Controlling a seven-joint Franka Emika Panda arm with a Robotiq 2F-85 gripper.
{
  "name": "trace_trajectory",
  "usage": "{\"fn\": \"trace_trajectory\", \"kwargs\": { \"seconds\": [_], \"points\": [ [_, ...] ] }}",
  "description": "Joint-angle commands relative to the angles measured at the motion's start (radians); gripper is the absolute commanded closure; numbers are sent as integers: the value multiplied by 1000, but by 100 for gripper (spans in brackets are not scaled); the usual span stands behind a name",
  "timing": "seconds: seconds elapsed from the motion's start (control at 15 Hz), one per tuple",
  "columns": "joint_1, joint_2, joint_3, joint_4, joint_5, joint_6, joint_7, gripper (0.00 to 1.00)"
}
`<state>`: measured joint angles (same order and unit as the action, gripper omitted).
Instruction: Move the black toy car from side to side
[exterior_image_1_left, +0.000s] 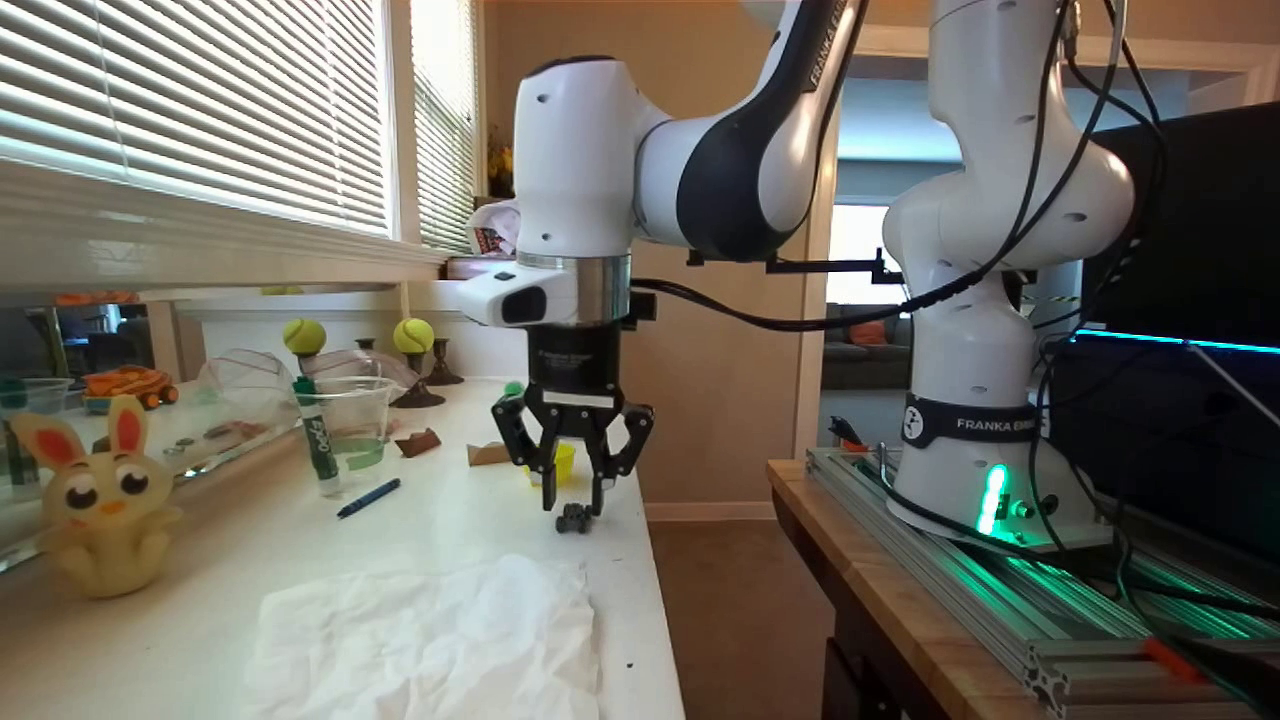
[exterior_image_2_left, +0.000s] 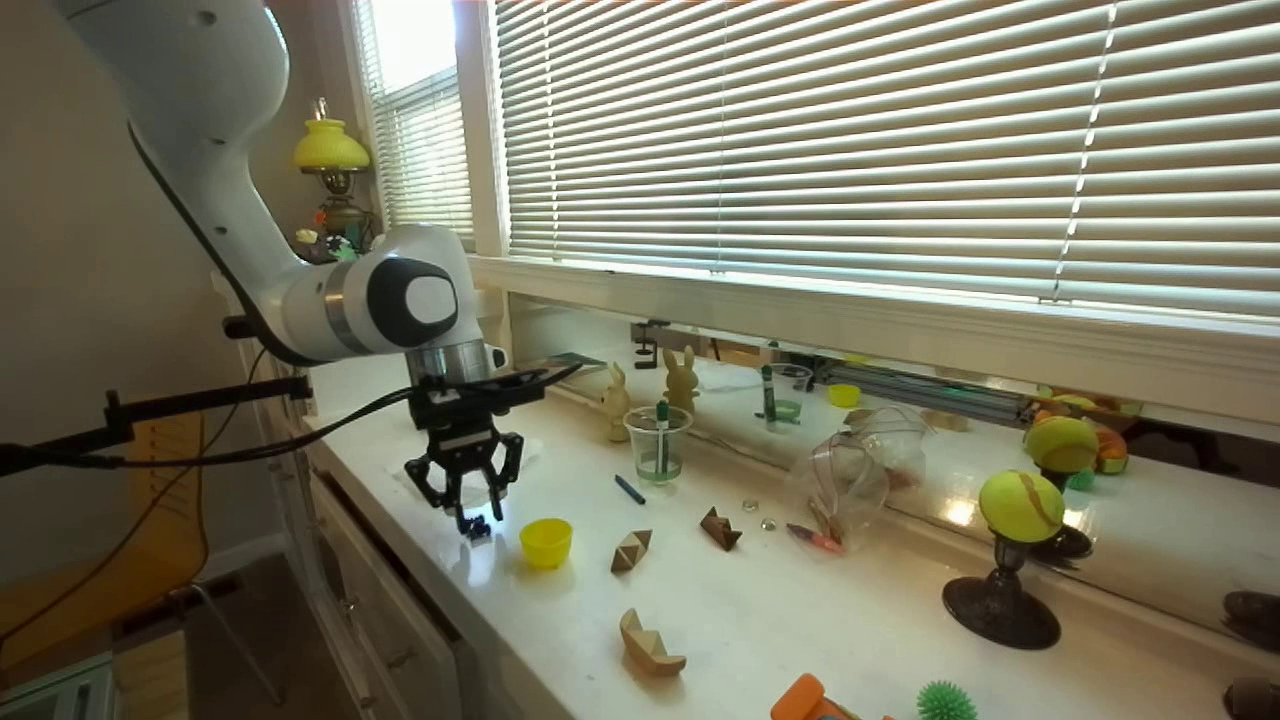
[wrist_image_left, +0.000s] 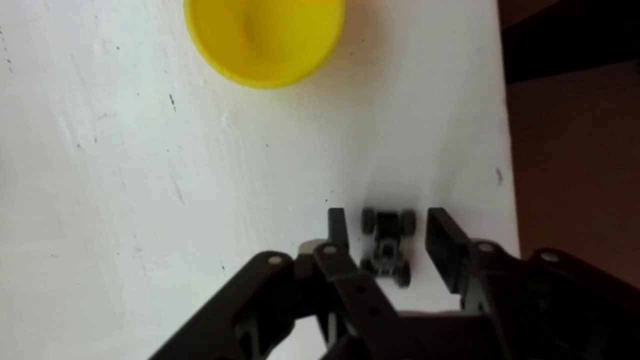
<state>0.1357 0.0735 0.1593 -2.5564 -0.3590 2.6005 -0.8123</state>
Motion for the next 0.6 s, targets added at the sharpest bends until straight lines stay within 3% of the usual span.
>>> {"fn": "trace_trajectory", "kwargs": {
  "seconds": [0.0,0.2,0.53],
  "points": [
    [6,20,1,14,-9,11,26,24],
    [5,17,1,12,-12,8,27,2],
    [4,7,0,7,-11,7,27,0]
  ]
}}
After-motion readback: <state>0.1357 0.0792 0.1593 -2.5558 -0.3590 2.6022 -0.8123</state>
